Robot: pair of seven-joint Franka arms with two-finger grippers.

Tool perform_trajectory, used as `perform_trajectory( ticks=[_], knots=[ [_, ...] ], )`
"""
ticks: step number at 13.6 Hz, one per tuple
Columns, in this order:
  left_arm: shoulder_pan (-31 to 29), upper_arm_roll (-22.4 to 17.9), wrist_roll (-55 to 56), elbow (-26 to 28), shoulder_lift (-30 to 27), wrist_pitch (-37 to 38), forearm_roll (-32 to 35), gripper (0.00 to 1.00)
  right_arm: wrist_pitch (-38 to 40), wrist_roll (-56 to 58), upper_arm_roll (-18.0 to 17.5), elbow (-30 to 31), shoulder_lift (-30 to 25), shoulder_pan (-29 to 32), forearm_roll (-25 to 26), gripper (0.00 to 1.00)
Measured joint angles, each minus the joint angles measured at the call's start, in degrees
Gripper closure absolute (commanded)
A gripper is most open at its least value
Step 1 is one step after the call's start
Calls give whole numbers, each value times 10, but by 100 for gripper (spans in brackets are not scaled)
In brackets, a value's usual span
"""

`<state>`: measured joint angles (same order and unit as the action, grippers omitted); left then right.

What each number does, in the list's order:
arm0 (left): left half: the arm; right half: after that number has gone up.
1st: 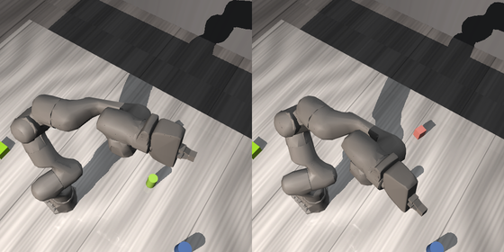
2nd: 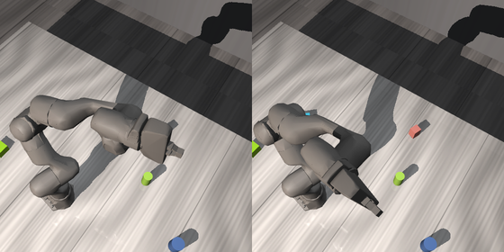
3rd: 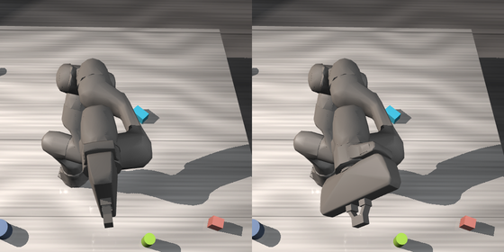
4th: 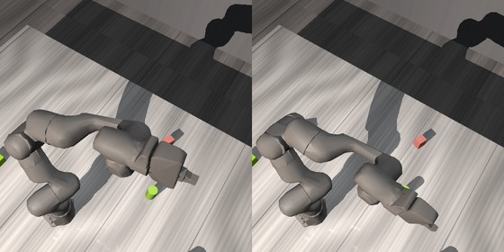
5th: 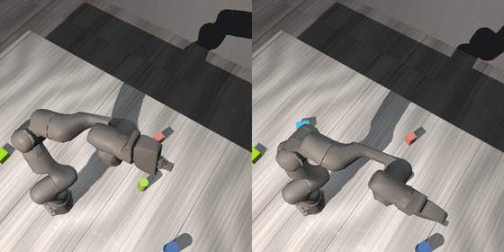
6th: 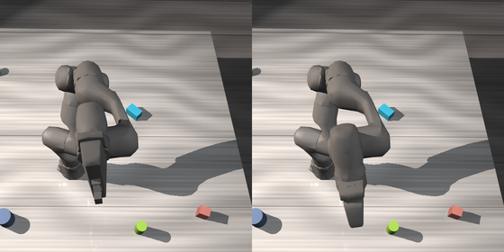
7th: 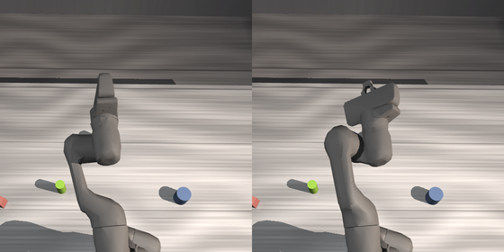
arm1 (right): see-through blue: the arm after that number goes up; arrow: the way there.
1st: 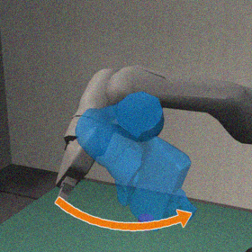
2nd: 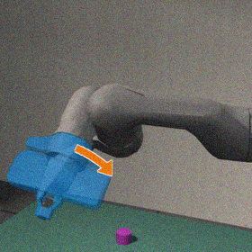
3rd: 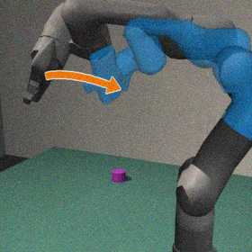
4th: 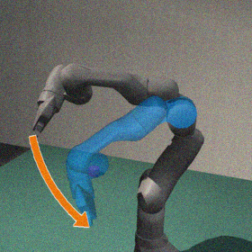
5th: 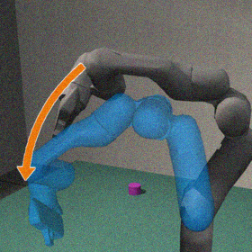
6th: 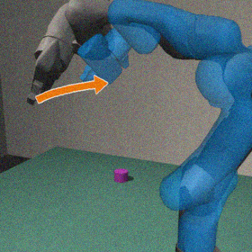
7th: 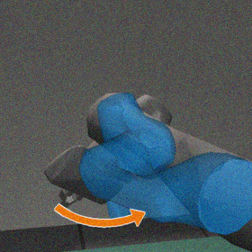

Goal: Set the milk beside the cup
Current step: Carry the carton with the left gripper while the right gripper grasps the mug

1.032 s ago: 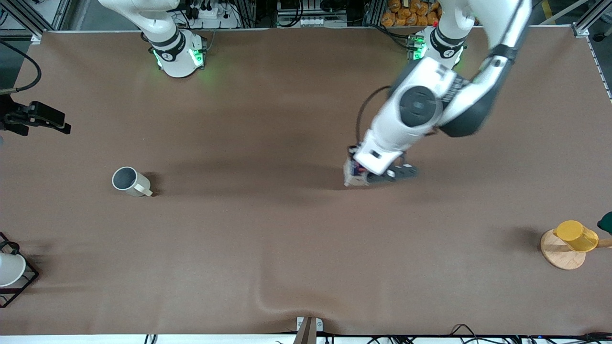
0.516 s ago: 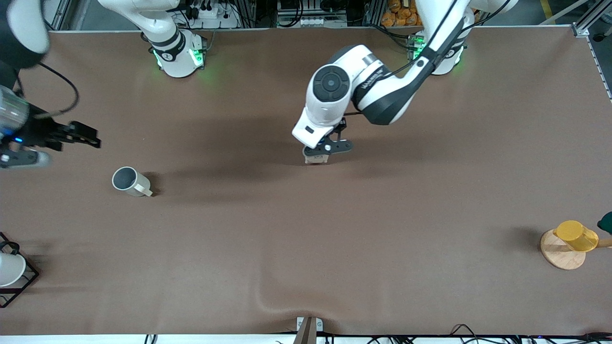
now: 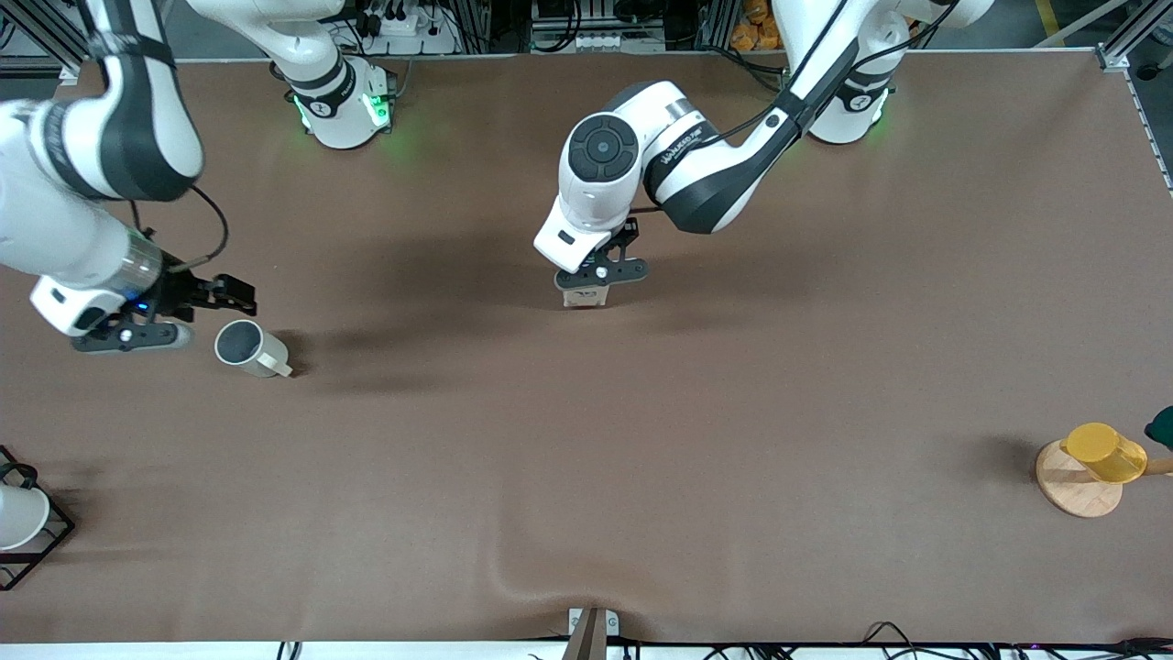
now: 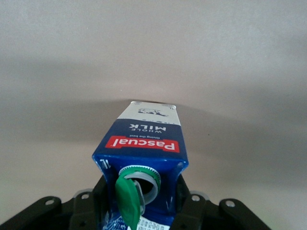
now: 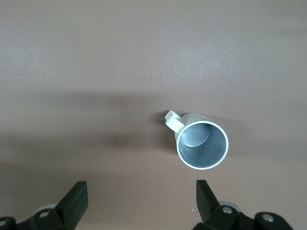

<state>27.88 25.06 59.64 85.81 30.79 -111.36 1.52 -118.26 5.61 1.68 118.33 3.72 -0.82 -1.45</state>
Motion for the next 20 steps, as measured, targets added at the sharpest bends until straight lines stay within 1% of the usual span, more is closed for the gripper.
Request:
perform_trajectory(
  ticks=[2, 3, 6, 8, 9, 10, 11, 12, 13, 15, 18, 20],
  knots=[
    [-1, -2, 0, -7, -1, 0, 6, 45, -67, 7, 3, 60, 7, 3, 0, 0],
    [-3, -3, 0, -11, -3, 0, 10, 45, -85, 17, 4, 79, 14, 3, 0, 0],
    [-5, -4, 0, -15, -8, 0, 14, 45, -124, 50, 5, 94, 55, 5, 6, 0],
    [-9, -6, 0, -16, -10, 1, 18, 45, -173, 85, 6, 94, 95, 11, 23, 0],
    [-18, -7, 0, -17, -15, 3, 21, 45, -194, 96, 6, 93, 114, 16, 33, 5],
    [-31, -8, 0, -18, -23, 9, 22, 45, -207, 102, 6, 91, 128, 20, 43, 15],
    [-48, -9, 0, -18, -34, 15, 22, 44, -211, 106, 6, 87, 138, 22, 51, 37],
    [-67, -9, 0, -18, -46, 23, 22, 44, -212, 108, 6, 82, 143, 23, 53, 76],
    [-85, -9, 0, -18, -57, 35, 23, 44, -211, 110, 6, 79, 145, 23, 55, 100],
    [-115, -10, 0, -18, -74, 47, 38, 42, -210, 120, 6, 76, 145, 24, 57, 100],
    [-157, -12, -6, -18, -83, 50, 57, 41, -207, 131, 6, 73, 145, 27, 59, 100],
    [-192, -13, -44, -18, -83, 51, 59, 41, -192, 132, 6, 63, 145, 27, 59, 100]
  ],
)
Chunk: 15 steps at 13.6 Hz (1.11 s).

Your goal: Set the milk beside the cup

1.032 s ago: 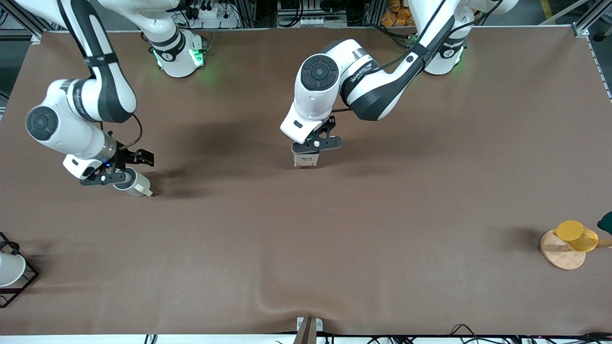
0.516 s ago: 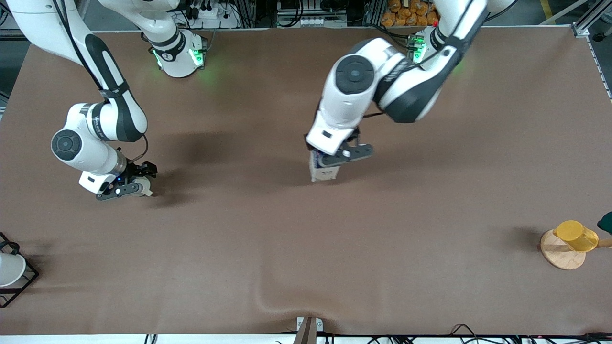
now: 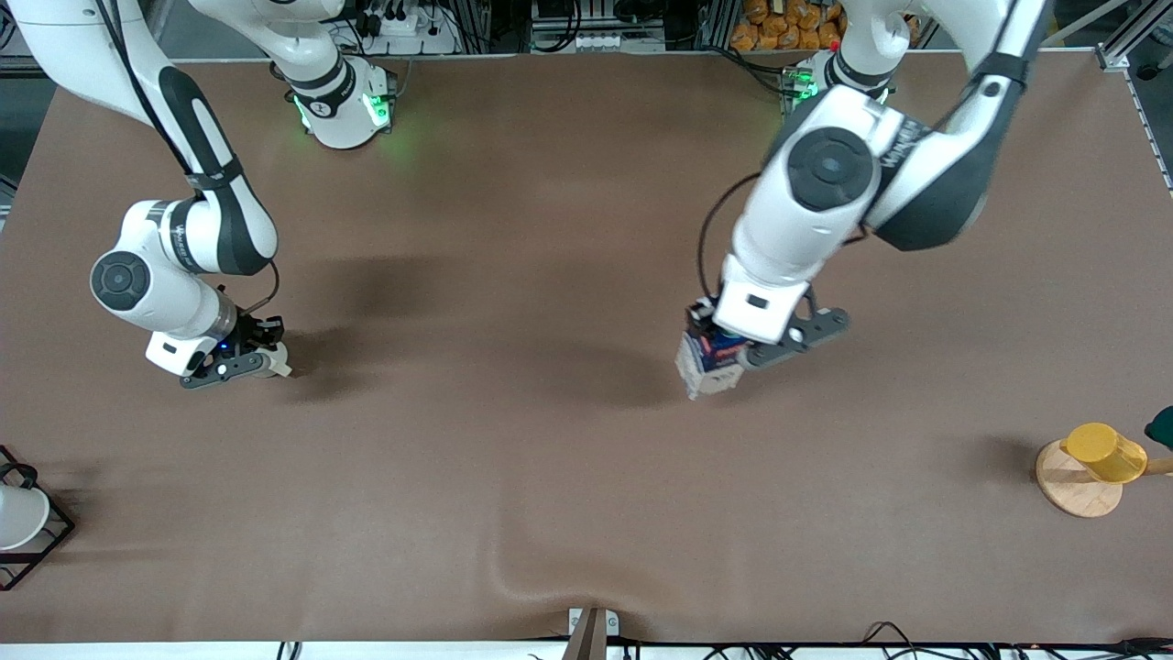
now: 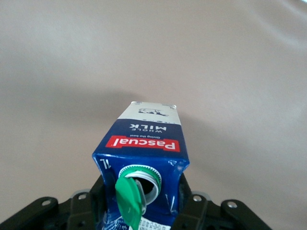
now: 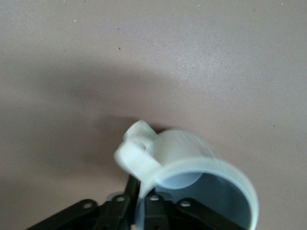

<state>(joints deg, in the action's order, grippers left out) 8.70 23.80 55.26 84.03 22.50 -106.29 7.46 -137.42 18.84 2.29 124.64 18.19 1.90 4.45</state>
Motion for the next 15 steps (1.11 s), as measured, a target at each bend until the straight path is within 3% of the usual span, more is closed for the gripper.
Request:
perform_trajectory(
  ticks=[3, 6, 8, 12, 15],
  knots=[
    [-59, -1, -69, 2, 0, 4, 0, 41, 94, 0, -6, -46, -2, -1, -6, 100],
    [-82, 0, -99, 4, 0, 15, 0, 41, 184, -14, -25, -118, -10, -36, -60, 100],
    [-79, 5, -99, 4, 0, 18, 0, 41, 195, -93, -31, -146, -12, -101, -74, 100],
    [-79, 7, -104, 4, 0, 28, 0, 41, 187, -328, -36, -184, -4, -287, -92, 100],
    [-91, 5, -131, 4, 0, 30, 0, 41, 178, -399, -35, -222, 30, -370, -126, 100]
  ],
)
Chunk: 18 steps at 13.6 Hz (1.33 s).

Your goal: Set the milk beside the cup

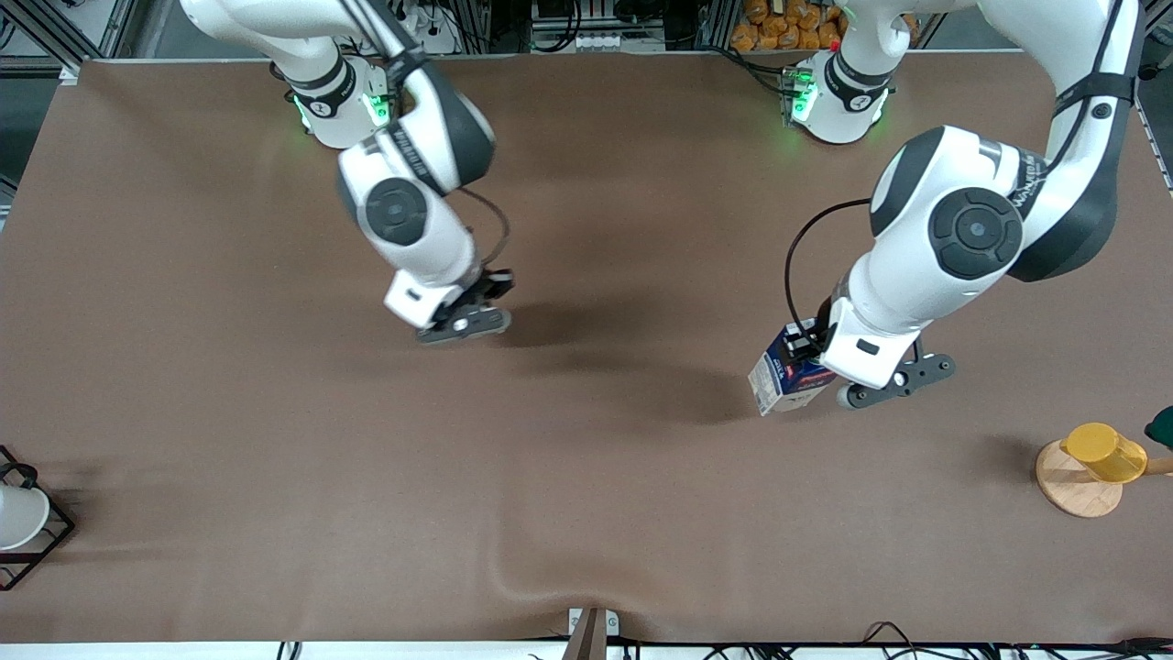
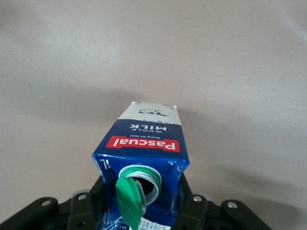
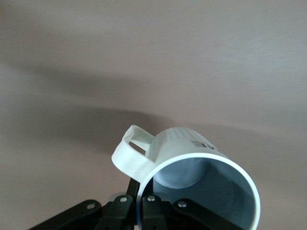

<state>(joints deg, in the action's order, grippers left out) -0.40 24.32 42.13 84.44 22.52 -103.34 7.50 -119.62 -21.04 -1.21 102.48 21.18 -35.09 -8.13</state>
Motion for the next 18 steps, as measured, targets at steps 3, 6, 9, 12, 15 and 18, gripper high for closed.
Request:
perform_trajectory(
  ticks=[3, 6, 9, 12, 15, 18],
  knots=[
    [-7, -1, -19, 0, 0, 0, 0, 41, -40, -64, 3, -51, 67, -38, 5, 100],
    [-23, -1, -51, 0, 0, 0, 0, 41, -46, -74, 5, -115, 134, -41, 6, 100],
    [-37, -2, -76, 0, 0, 0, 0, 40, -57, -75, 5, -128, 160, -48, 30, 100],
    [-41, -1, -89, 0, 0, 6, 0, 39, -82, -77, 6, -130, 179, -56, 47, 0],
    [-38, 6, -89, 0, 0, 20, 0, 39, -76, -78, 9, -155, 177, -61, 49, 0],
    [-38, 29, -89, -2, -4, 28, 0, 39, 60, -80, 28, -219, 130, -47, 50, 0]
  ],
)
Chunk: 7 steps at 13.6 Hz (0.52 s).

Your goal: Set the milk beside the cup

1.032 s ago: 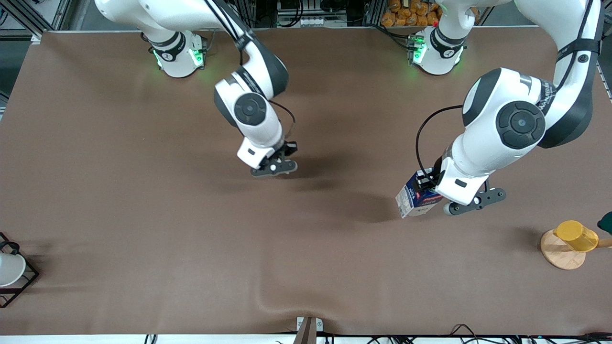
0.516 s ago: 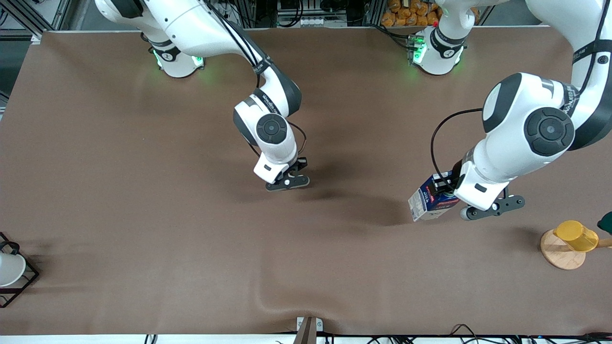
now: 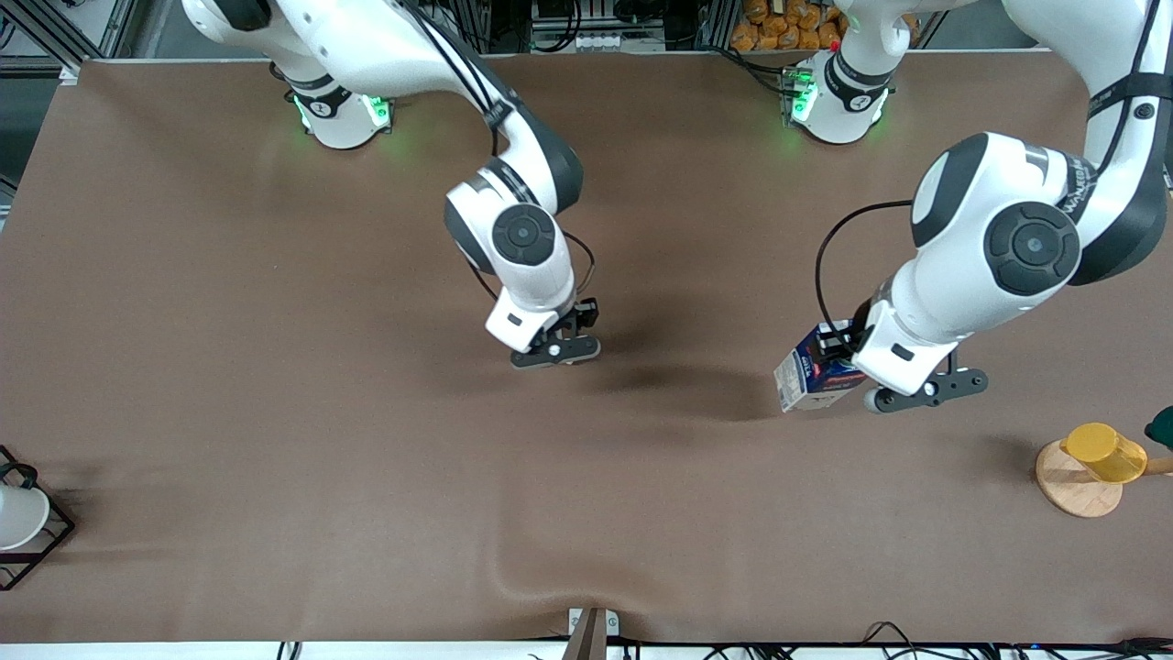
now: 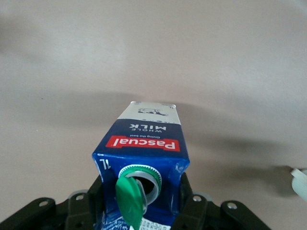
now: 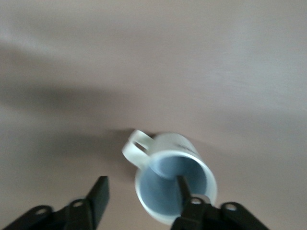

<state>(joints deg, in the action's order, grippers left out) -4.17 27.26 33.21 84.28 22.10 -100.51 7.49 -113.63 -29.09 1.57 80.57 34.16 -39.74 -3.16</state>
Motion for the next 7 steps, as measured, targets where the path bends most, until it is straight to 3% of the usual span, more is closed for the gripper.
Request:
perform_trajectory(
  ticks=[4, 7],
  knots=[
    [10, 89, 24, 2, -3, 32, -6, 39, 76, 16, 21, -2, -99, 86, 1, 0],
    [67, 108, 56, 8, 2, 33, -6, 39, 118, 47, 34, 34, -165, 144, 35, 0]
  ],
)
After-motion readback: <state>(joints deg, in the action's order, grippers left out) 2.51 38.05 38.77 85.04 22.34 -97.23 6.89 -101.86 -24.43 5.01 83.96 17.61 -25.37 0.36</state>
